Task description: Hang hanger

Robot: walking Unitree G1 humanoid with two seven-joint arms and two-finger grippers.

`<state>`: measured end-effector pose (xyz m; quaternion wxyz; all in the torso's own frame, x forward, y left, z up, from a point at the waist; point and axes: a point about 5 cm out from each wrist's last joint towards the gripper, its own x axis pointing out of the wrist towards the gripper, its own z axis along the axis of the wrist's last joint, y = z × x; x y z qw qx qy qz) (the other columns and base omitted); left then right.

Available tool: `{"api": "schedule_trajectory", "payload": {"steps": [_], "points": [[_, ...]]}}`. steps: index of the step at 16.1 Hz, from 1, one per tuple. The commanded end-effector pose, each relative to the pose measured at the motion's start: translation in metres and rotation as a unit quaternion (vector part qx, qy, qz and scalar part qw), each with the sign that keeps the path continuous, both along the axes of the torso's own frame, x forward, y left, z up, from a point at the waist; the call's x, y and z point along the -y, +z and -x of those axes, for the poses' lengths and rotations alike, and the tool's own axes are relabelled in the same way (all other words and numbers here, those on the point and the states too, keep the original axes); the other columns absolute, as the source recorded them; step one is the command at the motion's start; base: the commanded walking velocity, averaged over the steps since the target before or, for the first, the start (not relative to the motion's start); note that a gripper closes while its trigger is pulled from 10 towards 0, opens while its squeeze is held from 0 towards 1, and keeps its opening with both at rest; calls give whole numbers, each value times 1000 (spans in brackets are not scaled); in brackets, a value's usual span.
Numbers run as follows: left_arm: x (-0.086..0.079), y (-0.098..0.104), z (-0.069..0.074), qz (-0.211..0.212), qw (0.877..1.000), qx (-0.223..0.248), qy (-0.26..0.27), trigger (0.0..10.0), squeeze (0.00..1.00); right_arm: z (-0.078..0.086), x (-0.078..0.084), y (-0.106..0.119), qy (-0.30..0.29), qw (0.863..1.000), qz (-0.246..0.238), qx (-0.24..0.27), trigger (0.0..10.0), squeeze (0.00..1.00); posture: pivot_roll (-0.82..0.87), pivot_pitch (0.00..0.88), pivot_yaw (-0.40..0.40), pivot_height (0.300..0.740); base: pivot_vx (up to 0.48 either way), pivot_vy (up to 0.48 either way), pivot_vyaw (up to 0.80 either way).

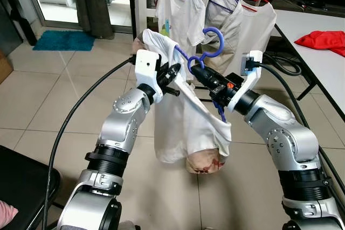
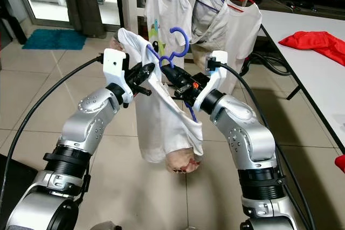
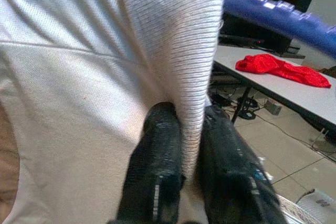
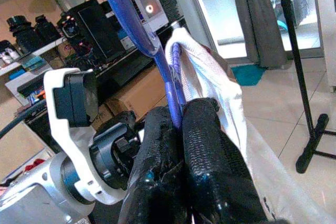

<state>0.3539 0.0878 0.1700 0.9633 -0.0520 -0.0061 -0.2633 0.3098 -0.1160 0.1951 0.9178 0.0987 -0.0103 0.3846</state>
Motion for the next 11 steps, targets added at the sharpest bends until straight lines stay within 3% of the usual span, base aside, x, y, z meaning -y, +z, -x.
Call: {"api": "schedule_trajectory", "payload": {"steps": [1, 7, 9, 11], "points": [[-3, 4, -4, -5, 1000, 6, 14, 0, 0, 0, 2, 6, 4, 1000, 2, 12, 10000, 0, -83, 0, -69, 740, 0, 0, 0], [-6, 6, -4, -14, 1000, 11, 23, 0, 0, 0, 2, 1, 1, 1000, 28, 6, 10000, 0, -84, 0, -68, 740, 0, 0, 0], [-8, 16, -6, -85, 996, 34, 19, 0, 0, -1, 3, -20, -7, 993, 114, -26, 10000, 0, -85, 0, -67, 740, 0, 0, 0], [-9, 18, -8, -118, 992, 29, 18, 0, 0, 1, 5, -36, 1, 981, 188, -46, 10000, 0, -83, 0, -68, 740, 0, 0, 0]]}}
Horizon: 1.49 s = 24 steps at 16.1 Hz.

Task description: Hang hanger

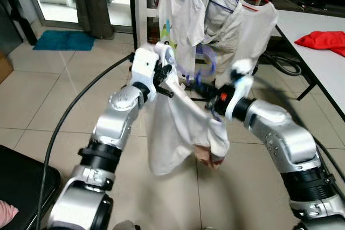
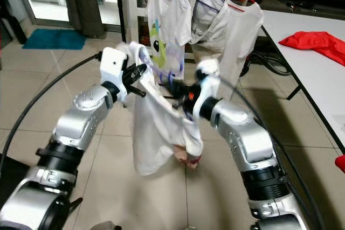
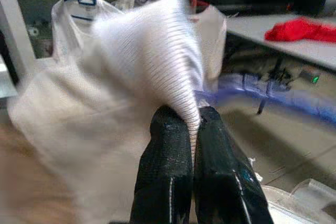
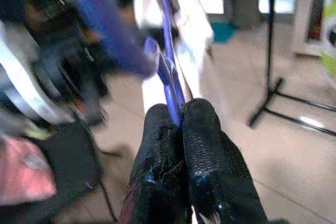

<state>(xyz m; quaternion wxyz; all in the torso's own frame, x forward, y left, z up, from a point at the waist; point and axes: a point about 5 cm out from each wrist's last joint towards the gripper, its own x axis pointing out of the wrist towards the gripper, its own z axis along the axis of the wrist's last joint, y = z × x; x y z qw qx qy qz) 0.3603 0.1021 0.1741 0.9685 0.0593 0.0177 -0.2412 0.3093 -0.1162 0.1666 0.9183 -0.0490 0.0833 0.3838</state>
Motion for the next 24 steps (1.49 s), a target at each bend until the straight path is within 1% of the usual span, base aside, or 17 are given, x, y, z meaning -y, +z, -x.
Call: {"api": "schedule_trajectory", "payload": {"steps": [1, 2, 3, 5, 6, 7, 9, 10, 11, 12, 13, 14, 16, 20, 24], "points": [[6, 14, -1, -10, 1000, 20, -9, 0, 0, 2, 5, -12, -5, 999, 35, -20, 10000, 0, -83, 0, -68, 740, 0, 0, 0], [7, 11, -1, -11, 1000, 13, -8, 0, 0, 3, 3, -11, -4, 999, 24, -22, 10000, 0, -83, 0, -68, 740, 0, 0, 0], [7, 7, 0, -13, 1000, 3, -11, 0, 0, 4, 2, -11, 2, 999, 29, -20, 10000, 0, -86, 0, -66, 740, 0, 0, 0], [11, -1, 3, -21, 999, -23, -40, 0, 0, 4, 2, -11, 3, 999, 39, -17, 10000, 0, -86, 0, -66, 740, 0, 0, 0], [17, -13, 10, -49, 994, -53, -80, 0, 0, 3, 1, -11, 0, 999, 43, -16, 10000, 0, -87, 0, -67, 740, 0, 0, 0], [19, -17, 12, -55, 992, -64, -90, 0, 0, 2, 1, -10, 0, 999, 46, -14, 10000, 0, -87, 0, -67, 740, 0, 0, 0], [20, -28, 17, -83, 987, -91, -99, 0, 0, 1, 2, -10, -4, 998, 61, -15, 10000, 0, -89, 0, -67, 740, 0, 0, 0], [19, -31, 17, -95, 986, -97, -101, 0, 0, 1, 4, -12, -7, 996, 82, -17, 10000, 0, -90, 0, -67, 740, 0, 0, 0], [17, -32, 18, -106, 983, -102, -107, 0, 0, 1, 6, -15, -4, 993, 117, -17, 10000, 0, -90, 0, -67, 740, 0, 0, 0], [16, -35, 20, -115, 981, -112, -112, 0, 0, 3, 7, -18, 2, 991, 135, -24, 10000, 0, -90, 0, -67, 740, 0, 0, 0], [15, -36, 21, -120, 979, -116, -115, 0, 0, 3, 8, -19, 4, 990, 139, -28, 10000, 0, -90, 0, -67, 740, 0, 0, 0], [15, -38, 23, -127, 977, -123, -122, 0, 0, 4, 8, -22, 10, 986, 162, -34, 10000, 0, -90, 0, -68, 740, 0, 0, 0], [15, -38, 25, -128, 975, -125, -128, 0, 0, 8, 9, -28, 30, 979, 196, -44, 10000, 0, -90, 0, -69, 740, 0, 0, 0], [14, -40, 27, -136, 972, -134, -134, 0, 0, 15, 7, -31, 66, 972, 219, -53, 10000, 0, -90, 0, -73, 740, 0, 0, 0], [12, -45, 30, -149, 967, -151, -138, 0, 0, 26, -2, -23, 141, 972, 182, -45, 10000, 0, -92, 0, -73, 740, 0, 0, 0]]}}
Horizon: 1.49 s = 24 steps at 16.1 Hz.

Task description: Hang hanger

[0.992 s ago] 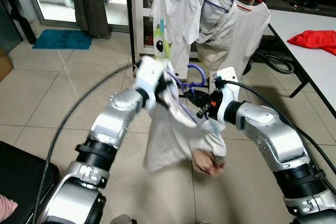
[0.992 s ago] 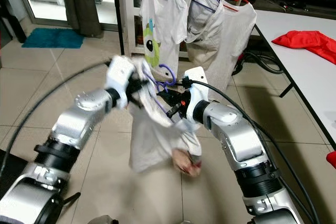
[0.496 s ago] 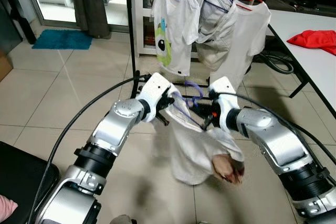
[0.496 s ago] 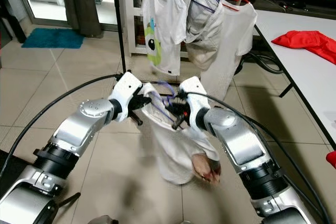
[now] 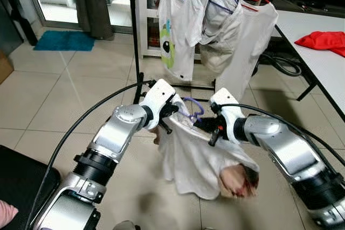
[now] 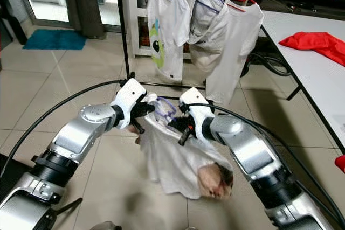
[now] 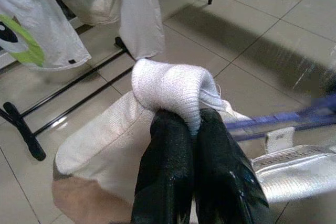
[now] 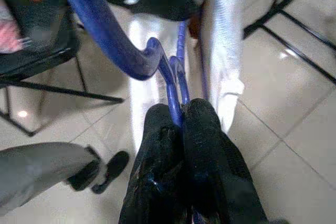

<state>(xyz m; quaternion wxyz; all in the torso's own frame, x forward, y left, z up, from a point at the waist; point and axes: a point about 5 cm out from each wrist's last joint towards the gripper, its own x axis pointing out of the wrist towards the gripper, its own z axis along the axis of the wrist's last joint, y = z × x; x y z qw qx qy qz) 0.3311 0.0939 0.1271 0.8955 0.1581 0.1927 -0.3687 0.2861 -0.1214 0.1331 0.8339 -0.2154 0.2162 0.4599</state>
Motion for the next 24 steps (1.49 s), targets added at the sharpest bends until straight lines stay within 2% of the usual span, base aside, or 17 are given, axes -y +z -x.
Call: {"api": "schedule_trajectory", "payload": {"steps": [1, 3, 5, 6, 7, 8, 9, 12, 15, 19, 21, 22, 23, 24], "points": [[3, 1, 1, -9, 1000, 3, -7, 0, 0, 5, -8, 12, 41, 999, -32, 13, 10000, 0, -92, 0, -74, 740, 0, 0, 0], [0, 0, 1, -16, 1000, -1, -9, 0, 0, 7, -9, 19, 48, 997, -67, 8, 10000, 0, -92, 0, -75, 740, 0, 0, 0], [-1, -1, 1, -12, 1000, 1, -10, 0, 0, 7, -9, 20, 54, 996, -75, 4, 10000, 0, -91, 0, -77, 740, 0, 0, 0], [1, 3, 1, 8, 1000, 7, -16, 10000, 0, 8, -9, 20, 55, 996, -76, 3, 10000, 0, -91, 0, -79, 740, 0, 0, 0], [3, 7, 1, 38, 999, 0, -16, 10000, 0, 8, -9, 20, 55, 996, -76, 2, 10000, 0, -90, 0, -80, 740, 0, 0, 0], [5, 8, 4, 54, 998, -13, -31, 10000, 776, 8, -9, 19, 56, 996, -76, 1, 10000, 0, -90, 0, -82, 740, 0, 0, 0], [6, 9, 6, 61, 997, -20, -46, 10000, 1000, 9, -9, 18, 56, 996, -75, -1, 10000, 0, -90, 0, -82, 740, 0, 0, 0], [4, 6, 14, 55, 995, -46, -75, 10000, 1000, 7, -7, 16, 50, 996, -69, -4, 10000, 0, -90, 0, -84, 740, 0, 0, 0], [-4, 7, 15, 56, 994, -49, -78, 10000, 1000, 5, -3, 14, 34, 998, -60, -5, 10000, 0, -89, 0, -86, 740, 0, 0, 0], [-34, 16, 14, 54, 995, -48, -74, 10000, 1000, -1, 1, 14, 11, 998, -62, -3, 10000, 0, -87, 0, -89, 740, 0, 0, 0], [-44, 18, 12, 56, 996, -41, -59, 10000, 1000, -3, 2, 16, 6, 998, -67, -1, 10000, 0, -84, 0, -92, 740, 0, 0, 0], [-56, 26, 14, 66, 996, -30, -60, 10000, 1000, -7, 6, 18, -7, 997, -74, 1, 10000, 0, -77, 0, -98, 740, 0, 0, 0], [-58, 28, 14, 68, 995, -26, -65, 10000, 1000, -8, 7, 19, -10, 997, -75, 2, 10000, 0, -77, 0, -98, 740, 0, 0, 0], [-59, 34, 18, 89, 992, -15, -88, 10000, 1000, -10, 8, 20, -13, 997, -77, 3, 10000, 0, -74, 0, -100, 740, 0, 0, 0]]}}
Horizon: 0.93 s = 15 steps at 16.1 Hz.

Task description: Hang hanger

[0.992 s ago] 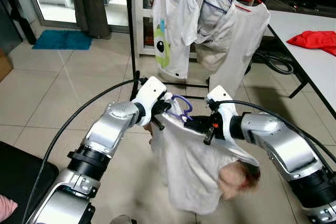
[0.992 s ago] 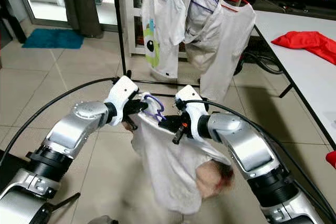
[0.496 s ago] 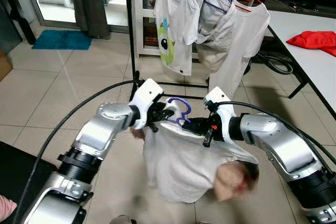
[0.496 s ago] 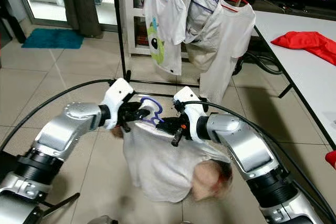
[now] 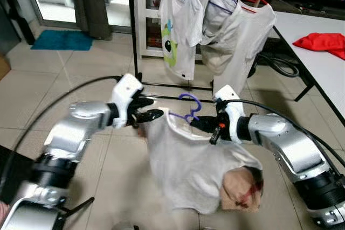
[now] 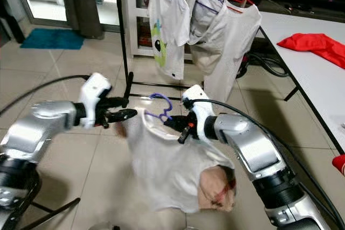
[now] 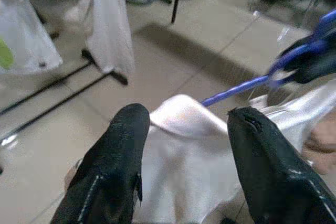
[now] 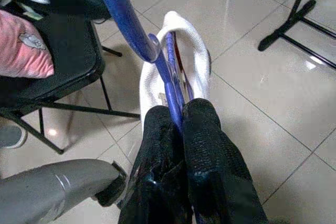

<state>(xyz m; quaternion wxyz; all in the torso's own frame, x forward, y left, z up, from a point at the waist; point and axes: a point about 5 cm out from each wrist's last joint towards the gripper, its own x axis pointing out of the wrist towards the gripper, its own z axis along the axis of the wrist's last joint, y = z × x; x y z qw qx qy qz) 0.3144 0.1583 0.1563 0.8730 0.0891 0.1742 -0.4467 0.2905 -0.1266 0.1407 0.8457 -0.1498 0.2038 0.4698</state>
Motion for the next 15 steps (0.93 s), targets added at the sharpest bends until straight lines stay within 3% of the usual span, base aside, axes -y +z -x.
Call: {"api": "schedule_trajectory", "payload": {"steps": [1, 4, 6, 7, 10, 14, 15], "points": [[7, 8, 2, 21, 999, 18, -18, 10000, 1000, -5, 3, 12, -5, 1000, -13, 22, 10000, 0, -74, 0, -101, 740, 0, 0, 0], [11, 19, -9, 57, 997, 54, 17, 10000, 1000, -5, 1, 13, -2, 1000, -18, 20, 10000, 0, -78, 0, -99, 740, 0, 0, 0], [15, 40, -12, 131, 988, 82, 17, 10000, 1000, -9, 6, 12, -35, 999, -20, 19, 10000, 0, -84, 0, -93, 740, 0, 0, 0], [15, 39, -10, 128, 988, 81, 12, 10000, 1000, -13, 9, 12, -63, 998, -24, 19, 10000, 0, -84, 0, -93, 740, 0, 0, 0], [19, 17, -8, 65, 995, 77, 25, 10000, 1000, -23, 15, 11, -142, 988, -46, 27, 10000, 0, -84, 0, -93, 740, 0, 0, 0], [20, 3, 0, 67, 988, 97, 99, 10000, 1000, -31, 29, 8, -266, 959, -81, 55, 10000, 0, -90, 0, -73, 740, 0, 0, 0], [17, -4, 4, 65, 983, 101, 139, 10000, 314, -27, 31, 7, -289, 950, -101, 64, 10000, 0, -93, 0, -62, 740, 0, 0, 0]]}}
